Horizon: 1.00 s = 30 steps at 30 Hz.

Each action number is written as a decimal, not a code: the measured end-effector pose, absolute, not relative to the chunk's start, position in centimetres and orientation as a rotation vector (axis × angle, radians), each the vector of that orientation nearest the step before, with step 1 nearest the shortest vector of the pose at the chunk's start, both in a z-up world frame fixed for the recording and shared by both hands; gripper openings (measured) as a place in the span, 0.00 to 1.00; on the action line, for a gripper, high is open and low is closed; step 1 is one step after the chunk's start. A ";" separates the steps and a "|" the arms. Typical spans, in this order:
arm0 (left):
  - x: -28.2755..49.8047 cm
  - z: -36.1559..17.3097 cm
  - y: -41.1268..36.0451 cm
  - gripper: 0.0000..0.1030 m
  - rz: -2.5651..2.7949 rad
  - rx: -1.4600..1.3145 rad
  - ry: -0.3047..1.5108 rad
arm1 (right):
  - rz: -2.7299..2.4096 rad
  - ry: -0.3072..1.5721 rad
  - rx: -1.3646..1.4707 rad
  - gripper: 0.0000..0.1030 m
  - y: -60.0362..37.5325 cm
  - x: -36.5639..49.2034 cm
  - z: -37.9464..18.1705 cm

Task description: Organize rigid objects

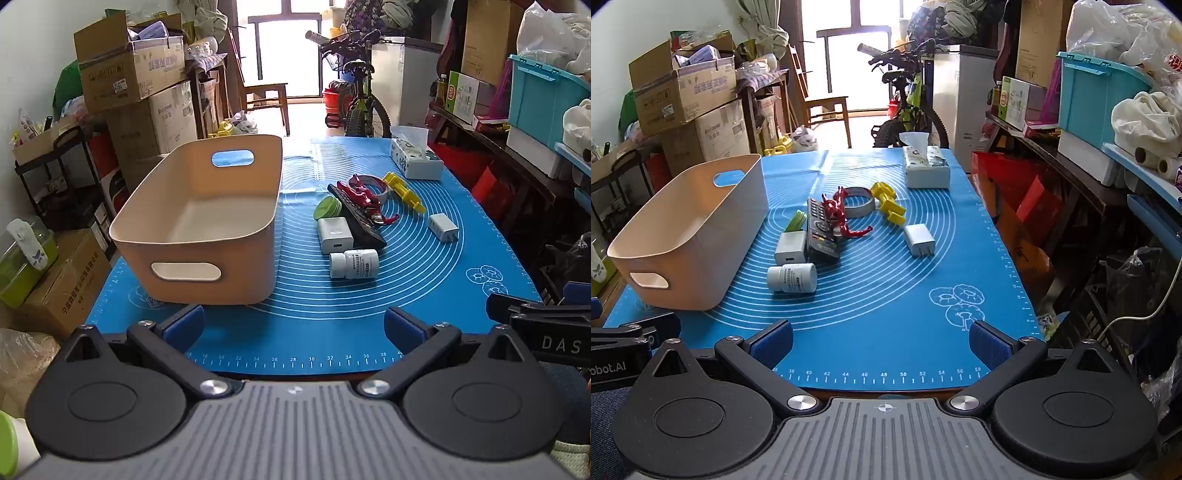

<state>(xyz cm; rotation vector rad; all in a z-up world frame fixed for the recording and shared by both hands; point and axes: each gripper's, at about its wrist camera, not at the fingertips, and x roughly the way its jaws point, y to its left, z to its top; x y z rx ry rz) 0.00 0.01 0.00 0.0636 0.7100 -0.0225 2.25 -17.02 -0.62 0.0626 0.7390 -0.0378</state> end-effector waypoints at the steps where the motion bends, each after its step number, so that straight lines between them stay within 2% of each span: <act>1: 0.0 0.0 0.0 0.99 -0.021 0.069 0.711 | -0.039 0.741 0.062 0.97 -17.0 2.3 -0.6; 30: 0.0 0.0 0.0 0.99 -0.020 0.071 0.713 | -0.039 0.741 0.065 0.98 -17.1 2.4 -0.7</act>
